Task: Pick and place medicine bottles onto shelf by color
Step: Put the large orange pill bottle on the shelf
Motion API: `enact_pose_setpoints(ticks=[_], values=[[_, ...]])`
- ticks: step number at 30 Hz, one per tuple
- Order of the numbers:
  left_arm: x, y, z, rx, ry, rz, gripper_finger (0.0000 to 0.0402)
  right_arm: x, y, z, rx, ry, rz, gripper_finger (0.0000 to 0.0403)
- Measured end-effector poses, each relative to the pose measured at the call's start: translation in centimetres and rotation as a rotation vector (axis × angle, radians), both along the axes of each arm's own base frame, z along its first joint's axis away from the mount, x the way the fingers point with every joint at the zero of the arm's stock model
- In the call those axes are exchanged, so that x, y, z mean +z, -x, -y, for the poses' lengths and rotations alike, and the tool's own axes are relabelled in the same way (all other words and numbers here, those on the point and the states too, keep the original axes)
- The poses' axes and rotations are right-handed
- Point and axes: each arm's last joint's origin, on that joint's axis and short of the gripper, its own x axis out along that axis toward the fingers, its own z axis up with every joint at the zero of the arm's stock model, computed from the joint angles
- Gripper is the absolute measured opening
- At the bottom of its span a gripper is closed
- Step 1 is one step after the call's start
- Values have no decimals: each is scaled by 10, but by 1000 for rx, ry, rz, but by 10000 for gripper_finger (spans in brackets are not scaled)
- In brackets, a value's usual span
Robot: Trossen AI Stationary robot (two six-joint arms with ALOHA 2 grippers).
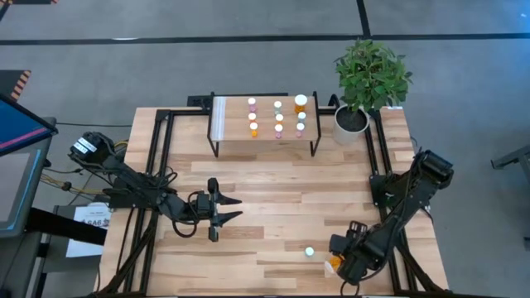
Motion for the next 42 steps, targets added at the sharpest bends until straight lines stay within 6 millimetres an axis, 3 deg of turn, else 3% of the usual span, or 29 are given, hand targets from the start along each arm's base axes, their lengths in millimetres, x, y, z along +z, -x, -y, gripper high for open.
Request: enact_pose_setpoints(ticks=[7, 19, 23, 27, 32, 38, 42], values=[[0, 0, 0, 0, -2, -3, 137, -1, -5, -11, 150, -32, 104, 296], [0, 0, 0, 0, 0, -4, 137, -49, -4, -37, 348, 30, -6, 296], [0, 0, 0, 0, 1, -4, 137, -53, -8, -40, 356, 37, -16, 296], [0, 0, 0, 0, 1, -3, 137, -47, -10, -34, 260, 62, -56, 296], [0, 0, 0, 0, 1, -3, 137, -24, -4, -18, 162, 132, -75, 296], [-1, 0, 0, 0, 4, -5, 137, 8, -7, -4, 107, 143, 102, 296], [-1, 0, 0, 0, 5, -5, 137, 16, -18, 5, 85, 140, 167, 296]])
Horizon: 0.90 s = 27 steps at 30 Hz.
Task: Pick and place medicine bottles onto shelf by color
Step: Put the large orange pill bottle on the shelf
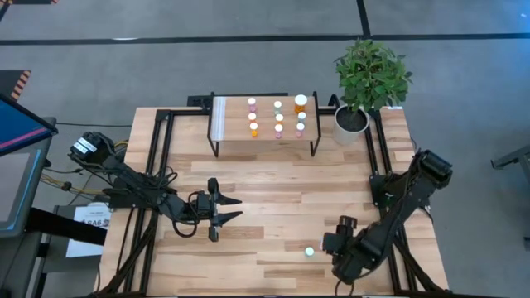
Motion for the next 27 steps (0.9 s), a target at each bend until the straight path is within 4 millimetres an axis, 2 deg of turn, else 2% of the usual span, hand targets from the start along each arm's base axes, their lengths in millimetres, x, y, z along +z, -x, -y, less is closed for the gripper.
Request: enact_pose_setpoints(ticks=[5, 9, 17, 22, 27], values=[[0, 0, 1, -25, 4, 1, 137, -14, -10, 10, 9, -12, -18, 296], [0, 0, 1, -42, 4, 1, 137, -27, -3, 15, -3, -19, -42, 296], [-1, 0, 1, -39, 0, -4, 137, -4, 34, 15, -49, -107, 168, 296], [0, 0, 1, -35, 1, -3, 137, -27, 44, 13, -51, -103, 157, 296], [0, 0, 1, -33, 2, -3, 137, -50, 39, 12, -66, -47, 110, 296]])
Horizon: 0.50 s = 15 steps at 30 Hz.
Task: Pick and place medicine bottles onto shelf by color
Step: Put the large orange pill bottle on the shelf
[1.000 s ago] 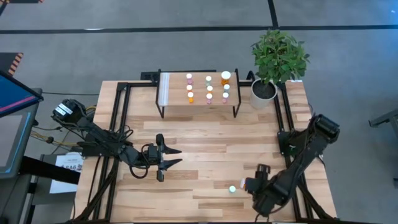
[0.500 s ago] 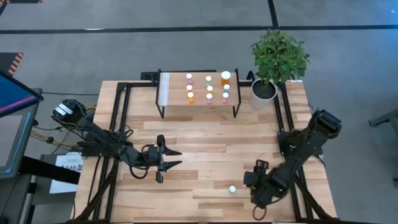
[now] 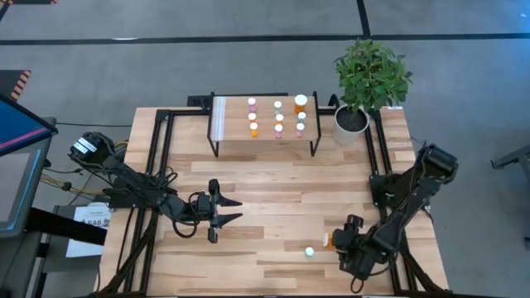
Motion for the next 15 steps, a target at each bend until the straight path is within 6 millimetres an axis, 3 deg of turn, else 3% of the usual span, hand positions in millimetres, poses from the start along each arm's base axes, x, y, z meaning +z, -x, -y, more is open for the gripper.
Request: enact_pose_setpoints(ticks=[8, 15], values=[[0, 0, 0, 6, -1, 0, 137, -22, -13, 0, 2, 10, -74, 296], [0, 0, 0, 6, 0, 0, 137, -24, -17, -1, 11, 4, -49, 268]])
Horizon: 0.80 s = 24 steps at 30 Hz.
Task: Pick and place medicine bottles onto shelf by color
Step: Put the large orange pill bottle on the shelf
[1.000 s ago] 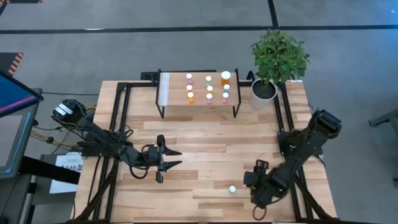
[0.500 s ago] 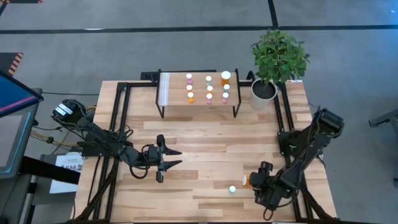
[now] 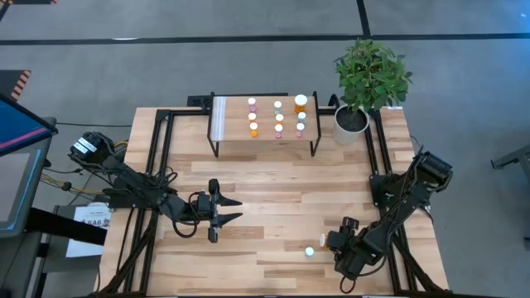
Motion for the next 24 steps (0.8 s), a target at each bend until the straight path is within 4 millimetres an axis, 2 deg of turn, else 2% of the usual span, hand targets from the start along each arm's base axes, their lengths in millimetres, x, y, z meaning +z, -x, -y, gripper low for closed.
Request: enact_pose_setpoints(ticks=[6, 10, 15, 24], values=[[0, 0, 0, 0, 1, 0, 137, 0, -1, -1, 2, -1, 17, 235], [0, 0, 0, 0, 1, 0, 137, 6, -3, -1, -24, 12, 99, 206], [1, 0, 0, -1, 4, 5, 137, 29, 4, 2, -45, 36, 243, 183], [1, -1, -1, -7, 27, 9, 137, 76, 20, 11, -61, 58, 520, 206]])
